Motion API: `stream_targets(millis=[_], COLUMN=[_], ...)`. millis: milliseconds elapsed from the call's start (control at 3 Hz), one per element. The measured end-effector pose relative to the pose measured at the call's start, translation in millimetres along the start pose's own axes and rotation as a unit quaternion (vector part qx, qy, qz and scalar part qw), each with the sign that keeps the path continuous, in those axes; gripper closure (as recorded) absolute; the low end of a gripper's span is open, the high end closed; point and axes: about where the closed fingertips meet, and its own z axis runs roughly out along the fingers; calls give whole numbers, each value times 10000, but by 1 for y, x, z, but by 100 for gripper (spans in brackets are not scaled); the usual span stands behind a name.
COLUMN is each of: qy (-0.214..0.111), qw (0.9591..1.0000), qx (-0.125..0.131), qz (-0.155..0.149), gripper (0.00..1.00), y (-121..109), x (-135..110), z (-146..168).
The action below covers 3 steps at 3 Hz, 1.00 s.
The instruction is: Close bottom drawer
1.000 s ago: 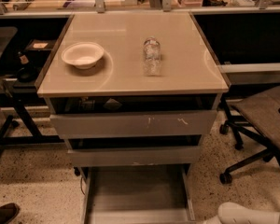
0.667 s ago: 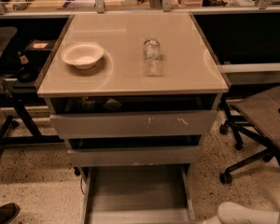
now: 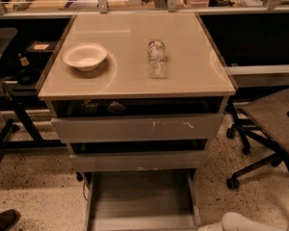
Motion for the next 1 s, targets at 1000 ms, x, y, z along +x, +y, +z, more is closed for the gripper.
stream_targets(millis=[1000], qy=[-591], qw=[9982], qx=[-53], qz=[-34], gripper=[100], y=[10], x=[-54], z=[3])
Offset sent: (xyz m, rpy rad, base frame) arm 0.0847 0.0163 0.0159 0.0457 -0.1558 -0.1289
